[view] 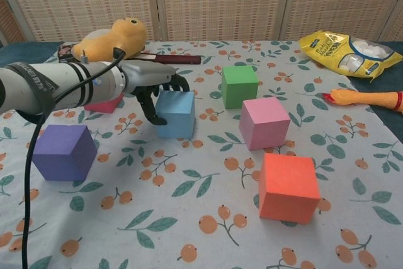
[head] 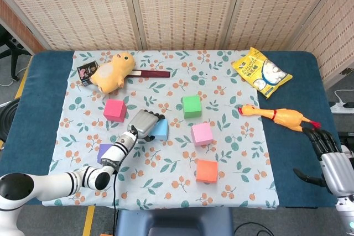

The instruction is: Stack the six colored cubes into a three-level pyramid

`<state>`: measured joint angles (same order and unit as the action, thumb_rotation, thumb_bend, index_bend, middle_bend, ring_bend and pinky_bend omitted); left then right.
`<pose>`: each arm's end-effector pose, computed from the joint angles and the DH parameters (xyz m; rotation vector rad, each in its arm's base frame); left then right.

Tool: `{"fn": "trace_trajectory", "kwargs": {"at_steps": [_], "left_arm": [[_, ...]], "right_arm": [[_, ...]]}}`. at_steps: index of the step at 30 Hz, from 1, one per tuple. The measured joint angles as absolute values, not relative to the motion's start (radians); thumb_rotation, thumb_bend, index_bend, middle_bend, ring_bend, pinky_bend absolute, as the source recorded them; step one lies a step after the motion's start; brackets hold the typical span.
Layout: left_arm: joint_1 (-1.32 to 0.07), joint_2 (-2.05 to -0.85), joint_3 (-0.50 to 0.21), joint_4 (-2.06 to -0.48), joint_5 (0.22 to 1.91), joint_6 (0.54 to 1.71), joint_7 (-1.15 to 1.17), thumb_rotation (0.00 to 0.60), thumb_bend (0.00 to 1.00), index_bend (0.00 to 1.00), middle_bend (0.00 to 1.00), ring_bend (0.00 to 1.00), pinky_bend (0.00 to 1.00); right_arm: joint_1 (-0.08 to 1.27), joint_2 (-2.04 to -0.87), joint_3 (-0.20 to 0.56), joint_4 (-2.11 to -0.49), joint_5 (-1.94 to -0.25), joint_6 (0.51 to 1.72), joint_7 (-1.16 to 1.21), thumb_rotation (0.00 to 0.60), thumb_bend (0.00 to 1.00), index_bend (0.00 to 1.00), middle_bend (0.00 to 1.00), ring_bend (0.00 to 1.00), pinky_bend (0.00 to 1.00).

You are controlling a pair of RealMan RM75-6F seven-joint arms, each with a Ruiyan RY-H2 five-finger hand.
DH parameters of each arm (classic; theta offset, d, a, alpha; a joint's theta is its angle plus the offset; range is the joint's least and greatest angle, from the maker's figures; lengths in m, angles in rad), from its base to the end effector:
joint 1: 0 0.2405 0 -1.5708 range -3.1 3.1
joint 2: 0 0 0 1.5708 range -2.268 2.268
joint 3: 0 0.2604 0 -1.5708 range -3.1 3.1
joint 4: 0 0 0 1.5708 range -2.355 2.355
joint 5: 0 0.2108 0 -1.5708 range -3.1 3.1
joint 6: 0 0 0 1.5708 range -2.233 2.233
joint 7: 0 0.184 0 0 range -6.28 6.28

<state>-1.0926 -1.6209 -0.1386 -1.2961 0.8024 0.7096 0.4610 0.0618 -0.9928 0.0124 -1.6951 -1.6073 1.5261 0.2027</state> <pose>-0.0789 0.4322 -0.0807 -2.0978 -0.8666 -0.7133 -0.2947 -0.2050 0.1849 1.4074 -1.0020 1.0638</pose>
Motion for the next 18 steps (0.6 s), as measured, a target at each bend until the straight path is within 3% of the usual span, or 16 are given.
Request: {"fn": "trace_trajectory", "kwargs": {"at_steps": [5,12,18], "left_arm": [[-1.094,-1.615,-0.136,-1.31,0.791,0.716,0.467,0.6,0.31,0.08,0.03,0.01,0.19],[-1.085,-1.582,-0.131,-1.375,0.783,0.746,0.477,0.6,0.31,0.05,0.0,0.0,0.18],[-1.045,-1.481,-0.129,-1.485,0.806,0.8,0.457,0.6,0.31,0.05,0.0,0.0,0.16]], "right_arm": [[0.057,-0.993,0.012,-1.694,-1.61,1.533,0.205,0.6,0.05,0.0,0.07,0.0,0.03],[0.05,-0.988,0.012,-1.696,-1.615,1.546,0.213,0.6,0.05,0.0,0.07,0.0,0.03],[0.046,-0.985,0.012,-1.69,-1.624,1.555,0.226,0.6,0.05,0.0,0.07,0.0,0.03]]}}
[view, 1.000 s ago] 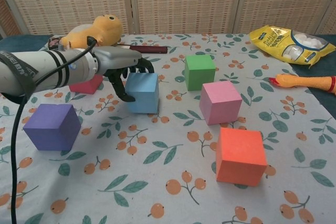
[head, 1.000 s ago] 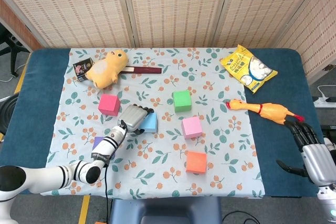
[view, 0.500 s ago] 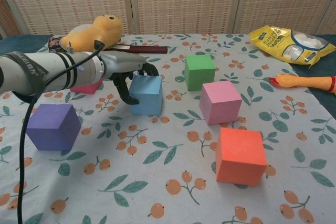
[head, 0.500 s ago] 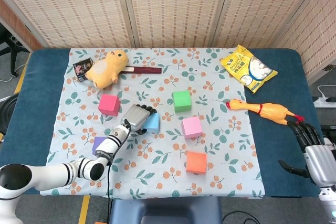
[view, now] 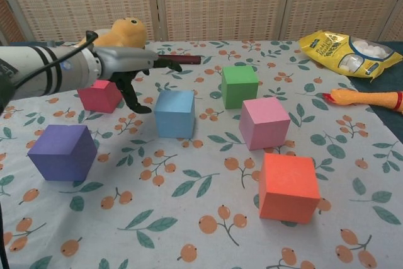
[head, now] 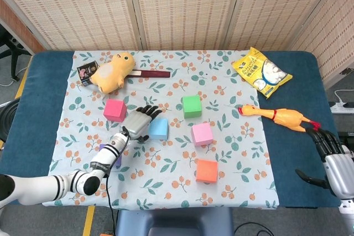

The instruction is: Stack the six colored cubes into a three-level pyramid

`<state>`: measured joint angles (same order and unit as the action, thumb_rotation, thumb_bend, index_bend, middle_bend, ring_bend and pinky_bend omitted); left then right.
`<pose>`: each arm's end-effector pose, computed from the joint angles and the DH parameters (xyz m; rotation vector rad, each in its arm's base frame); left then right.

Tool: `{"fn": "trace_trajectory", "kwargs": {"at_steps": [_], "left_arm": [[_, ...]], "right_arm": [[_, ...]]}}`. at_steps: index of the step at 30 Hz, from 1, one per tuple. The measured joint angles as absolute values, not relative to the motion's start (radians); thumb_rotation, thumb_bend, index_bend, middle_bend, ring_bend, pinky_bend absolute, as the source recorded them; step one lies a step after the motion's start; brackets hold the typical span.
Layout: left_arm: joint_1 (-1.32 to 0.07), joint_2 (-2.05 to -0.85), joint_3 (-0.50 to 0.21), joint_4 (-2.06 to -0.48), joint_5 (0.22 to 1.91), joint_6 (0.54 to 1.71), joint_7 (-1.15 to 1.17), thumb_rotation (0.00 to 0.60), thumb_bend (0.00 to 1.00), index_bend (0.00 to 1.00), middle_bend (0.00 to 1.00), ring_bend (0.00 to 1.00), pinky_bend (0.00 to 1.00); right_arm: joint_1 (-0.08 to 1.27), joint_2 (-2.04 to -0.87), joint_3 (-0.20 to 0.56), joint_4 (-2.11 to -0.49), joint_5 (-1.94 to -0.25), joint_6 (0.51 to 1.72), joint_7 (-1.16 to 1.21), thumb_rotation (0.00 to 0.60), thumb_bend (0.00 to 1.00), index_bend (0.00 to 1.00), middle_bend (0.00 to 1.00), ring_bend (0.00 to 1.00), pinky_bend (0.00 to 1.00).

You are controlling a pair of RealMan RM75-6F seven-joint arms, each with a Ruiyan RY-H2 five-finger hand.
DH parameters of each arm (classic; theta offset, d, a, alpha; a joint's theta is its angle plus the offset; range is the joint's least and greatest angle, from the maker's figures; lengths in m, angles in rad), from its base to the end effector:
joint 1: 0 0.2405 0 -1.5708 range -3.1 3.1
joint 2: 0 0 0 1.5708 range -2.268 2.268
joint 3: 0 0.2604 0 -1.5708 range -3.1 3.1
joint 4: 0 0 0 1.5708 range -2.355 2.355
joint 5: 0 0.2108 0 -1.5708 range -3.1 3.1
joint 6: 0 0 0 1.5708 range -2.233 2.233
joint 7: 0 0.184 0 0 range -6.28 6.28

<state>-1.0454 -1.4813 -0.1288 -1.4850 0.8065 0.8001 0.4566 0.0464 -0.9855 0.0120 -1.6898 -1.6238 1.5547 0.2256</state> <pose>-0.0858 0.4208 -0.0392 -2.0455 -0.8846 -0.7622 -0.2943 -0.2001 0.1909 1.3959 -0.9933 1.0877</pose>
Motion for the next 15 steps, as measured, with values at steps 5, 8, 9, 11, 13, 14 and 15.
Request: {"fn": "trace_trajectory", "kwargs": {"at_steps": [5,8,9,11,13,14,15], "left_arm": [[-0.981,-1.401,-0.129,-1.504,0.837,0.864,0.398,0.6,0.31,0.08,0.0,0.0,0.15],[-0.972,-1.392,-0.13,-1.482,0.839,0.856,0.381,0.6,0.31,0.09,0.0,0.0,0.14],[-0.972,-1.391,-0.13,-1.473,0.837,0.85,0.378,0.6,0.31,0.09,0.0,0.0,0.13],[-0.971,-1.393,-0.128,-1.439,0.828,0.828,0.371,0.6,0.31,0.1,0.0,0.0,0.12],[-0.973,-1.406,-0.123,-1.379,0.817,0.797,0.367,0.6,0.31,0.11,0.01,0.0,0.12],[-0.974,-1.413,-0.119,-1.348,0.815,0.784,0.366,0.6,0.31,0.12,0.01,0.0,0.12],[-0.976,-1.421,-0.116,-1.314,0.813,0.77,0.365,0.6,0.31,0.12,0.01,0.0,0.12]], "right_arm": [[0.05,-0.991,0.01,-1.683,-1.632,1.551,0.232,0.6,0.05,0.0,0.07,0.0,0.03],[0.051,-0.993,0.01,-1.682,-1.634,1.55,0.233,0.6,0.05,0.0,0.07,0.0,0.03],[0.052,-0.994,0.01,-1.683,-1.637,1.549,0.233,0.6,0.05,0.0,0.07,0.0,0.03],[0.054,-0.996,0.01,-1.685,-1.639,1.547,0.232,0.6,0.05,0.0,0.07,0.0,0.03],[0.054,-0.997,0.011,-1.687,-1.636,1.547,0.228,0.6,0.05,0.0,0.07,0.0,0.03],[0.053,-0.998,0.011,-1.688,-1.635,1.547,0.227,0.6,0.05,0.0,0.07,0.0,0.03],[0.053,-0.997,0.011,-1.69,-1.634,1.546,0.224,0.6,0.05,0.0,0.07,0.0,0.03]]}}
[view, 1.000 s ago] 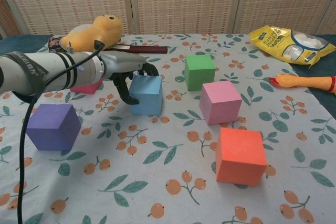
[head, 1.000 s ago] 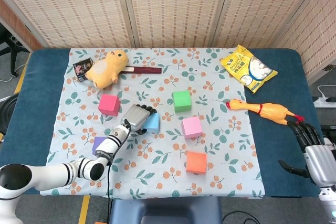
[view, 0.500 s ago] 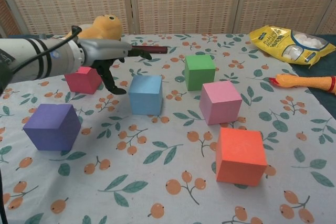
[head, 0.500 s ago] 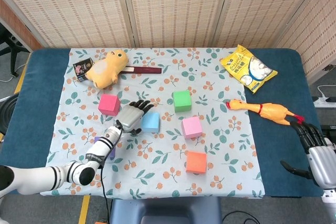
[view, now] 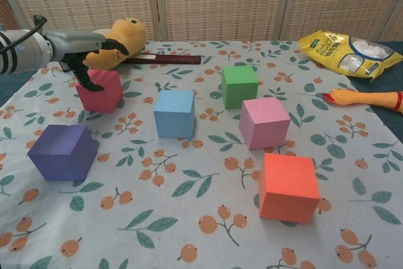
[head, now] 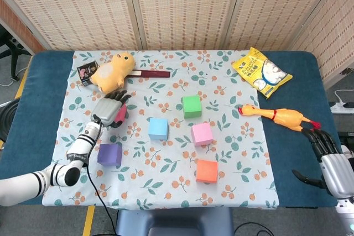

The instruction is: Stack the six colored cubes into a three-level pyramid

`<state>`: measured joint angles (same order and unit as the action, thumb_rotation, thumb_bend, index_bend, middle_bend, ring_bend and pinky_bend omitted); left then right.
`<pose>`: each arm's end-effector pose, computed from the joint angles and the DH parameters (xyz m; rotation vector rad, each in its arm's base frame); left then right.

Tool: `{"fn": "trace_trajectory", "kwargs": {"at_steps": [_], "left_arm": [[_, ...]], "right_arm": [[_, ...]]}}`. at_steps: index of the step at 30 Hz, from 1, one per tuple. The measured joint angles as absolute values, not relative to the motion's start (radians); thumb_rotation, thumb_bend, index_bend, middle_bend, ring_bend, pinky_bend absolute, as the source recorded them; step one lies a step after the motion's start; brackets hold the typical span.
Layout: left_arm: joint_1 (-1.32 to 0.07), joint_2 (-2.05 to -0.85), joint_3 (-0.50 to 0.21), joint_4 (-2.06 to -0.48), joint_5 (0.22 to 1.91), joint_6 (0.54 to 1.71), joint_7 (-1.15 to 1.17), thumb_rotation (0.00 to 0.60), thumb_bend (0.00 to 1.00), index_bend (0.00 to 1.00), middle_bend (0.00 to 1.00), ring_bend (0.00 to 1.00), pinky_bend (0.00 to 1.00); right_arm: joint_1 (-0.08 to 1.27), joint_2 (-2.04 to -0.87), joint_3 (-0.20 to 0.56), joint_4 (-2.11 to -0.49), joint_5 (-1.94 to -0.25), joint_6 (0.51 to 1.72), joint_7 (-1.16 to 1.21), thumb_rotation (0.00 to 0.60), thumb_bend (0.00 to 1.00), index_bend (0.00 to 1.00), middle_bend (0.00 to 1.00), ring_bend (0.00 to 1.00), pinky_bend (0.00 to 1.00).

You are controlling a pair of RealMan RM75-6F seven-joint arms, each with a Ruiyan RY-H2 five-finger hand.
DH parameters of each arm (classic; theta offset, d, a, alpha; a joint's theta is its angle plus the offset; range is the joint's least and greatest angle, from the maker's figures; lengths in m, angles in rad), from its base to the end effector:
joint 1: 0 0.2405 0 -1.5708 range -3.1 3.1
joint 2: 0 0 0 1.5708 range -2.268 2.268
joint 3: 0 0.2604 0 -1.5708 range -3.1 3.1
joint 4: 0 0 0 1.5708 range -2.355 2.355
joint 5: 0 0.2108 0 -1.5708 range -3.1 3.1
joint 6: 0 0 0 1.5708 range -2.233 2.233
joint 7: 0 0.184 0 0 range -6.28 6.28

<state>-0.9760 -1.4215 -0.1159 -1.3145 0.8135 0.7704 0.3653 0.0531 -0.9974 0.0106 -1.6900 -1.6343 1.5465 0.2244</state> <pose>-0.1581 0.4626 0.0116 -1.8530 -0.8932 -0.6707 -0.2914 -0.2016 0.1848 1.4103 -1.0022 1.0991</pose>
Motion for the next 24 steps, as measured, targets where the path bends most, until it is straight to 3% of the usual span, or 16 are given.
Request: {"fn": "trace_trajectory", "kwargs": {"at_steps": [7,16,24], "left_arm": [[-0.989,-1.485,-0.089,-1.106,0.83,0.652,0.358,0.6,0.31,0.14,0.02,0.0,0.11],[-0.992,-1.487,-0.089,-1.078,0.849,0.613,0.34,0.6,0.31,0.14,0.04,0.0,0.12],[-1.001,-1.514,-0.095,-1.018,0.836,0.587,0.34,0.6,0.31,0.26,0.24,0.2,0.23]], "right_arm": [[0.042,-0.994,0.008,-1.707,-1.634,1.56,0.214,0.6,0.05,0.0,0.07,0.0,0.03],[0.036,-0.993,0.006,-1.714,-1.634,1.564,0.207,0.6,0.05,0.0,0.07,0.0,0.03],[0.03,-0.992,0.006,-1.719,-1.627,1.564,0.2,0.6,0.05,0.0,0.07,0.0,0.03]]}}
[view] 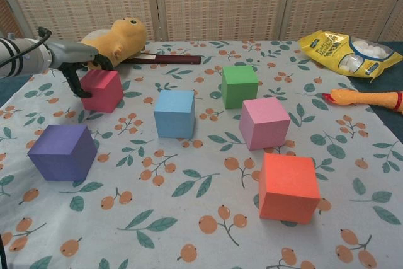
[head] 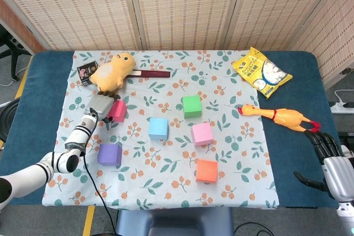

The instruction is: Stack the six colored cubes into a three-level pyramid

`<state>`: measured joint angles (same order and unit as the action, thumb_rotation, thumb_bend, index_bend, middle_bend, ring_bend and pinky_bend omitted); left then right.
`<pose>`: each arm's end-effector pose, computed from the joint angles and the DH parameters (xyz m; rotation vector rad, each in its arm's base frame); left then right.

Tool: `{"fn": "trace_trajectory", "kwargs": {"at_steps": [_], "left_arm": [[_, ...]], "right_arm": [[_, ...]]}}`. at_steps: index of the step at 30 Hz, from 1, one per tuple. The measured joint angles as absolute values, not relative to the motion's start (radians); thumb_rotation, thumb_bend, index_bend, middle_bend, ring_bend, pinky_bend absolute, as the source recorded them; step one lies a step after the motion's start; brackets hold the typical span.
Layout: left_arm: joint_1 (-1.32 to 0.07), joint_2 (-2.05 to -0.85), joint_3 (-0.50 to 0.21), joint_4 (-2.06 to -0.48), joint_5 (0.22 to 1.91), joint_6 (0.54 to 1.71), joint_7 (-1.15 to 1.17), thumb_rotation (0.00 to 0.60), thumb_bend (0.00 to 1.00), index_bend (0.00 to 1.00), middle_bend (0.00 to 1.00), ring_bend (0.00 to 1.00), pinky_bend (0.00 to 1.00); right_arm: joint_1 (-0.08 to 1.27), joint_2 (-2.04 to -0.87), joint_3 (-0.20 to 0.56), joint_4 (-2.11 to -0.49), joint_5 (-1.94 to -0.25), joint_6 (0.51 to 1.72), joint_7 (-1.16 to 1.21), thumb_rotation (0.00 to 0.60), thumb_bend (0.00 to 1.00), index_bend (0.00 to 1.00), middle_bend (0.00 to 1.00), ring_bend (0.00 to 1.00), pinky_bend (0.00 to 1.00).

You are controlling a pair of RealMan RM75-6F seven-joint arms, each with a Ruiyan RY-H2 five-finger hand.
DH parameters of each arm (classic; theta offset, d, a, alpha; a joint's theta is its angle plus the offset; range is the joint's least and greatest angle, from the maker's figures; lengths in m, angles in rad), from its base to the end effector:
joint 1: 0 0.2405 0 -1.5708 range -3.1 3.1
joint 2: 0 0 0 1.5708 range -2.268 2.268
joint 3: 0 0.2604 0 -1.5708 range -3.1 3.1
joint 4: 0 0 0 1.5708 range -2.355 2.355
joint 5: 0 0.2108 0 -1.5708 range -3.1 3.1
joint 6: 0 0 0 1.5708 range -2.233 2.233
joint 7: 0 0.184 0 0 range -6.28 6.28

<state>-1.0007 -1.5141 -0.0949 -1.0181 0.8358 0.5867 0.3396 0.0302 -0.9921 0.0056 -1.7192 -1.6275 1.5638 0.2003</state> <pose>-0.1976 0.4956 0.0042 -1.8630 -0.8553 -0.4943 -0.2907 -0.1937 0.1867 1.3823 -1.0070 1.0888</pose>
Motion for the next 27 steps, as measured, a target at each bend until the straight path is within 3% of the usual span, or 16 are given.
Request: {"fn": "trace_trajectory", "kwargs": {"at_steps": [4,7,15,22,27], "left_arm": [[-0.995,-1.519,-0.1,-1.018,0.837,0.611,0.341,0.6,0.3,0.36,0.4,0.36,0.31],[-0.985,-1.506,-0.109,-1.052,0.841,0.646,0.339,0.6,0.3,0.41,0.45,0.4,0.34],[-0.966,-1.422,-0.132,-1.289,0.809,0.732,0.373,0.6,0.31,0.42,0.47,0.41,0.34],[-0.986,-1.364,-0.129,-1.542,0.688,0.839,0.54,0.6,0.31,0.41,0.46,0.41,0.33],[-1.017,-1.374,-0.123,-1.614,0.578,0.922,0.65,0.6,0.32,0.38,0.44,0.39,0.33]], "right_arm": [[0.029,-0.992,0.006,-1.72,-1.63,1.566,0.202,0.6,0.05,0.0,0.07,0.0,0.03],[0.029,-0.992,0.005,-1.718,-1.635,1.567,0.205,0.6,0.05,0.0,0.07,0.0,0.03],[0.032,-0.997,0.001,-1.705,-1.653,1.569,0.218,0.6,0.05,0.0,0.07,0.0,0.03],[0.019,-0.991,-0.005,-1.701,-1.664,1.591,0.226,0.6,0.05,0.0,0.07,0.0,0.03],[0.007,-0.989,-0.011,-1.697,-1.671,1.607,0.231,0.6,0.05,0.0,0.07,0.0,0.03]]}}
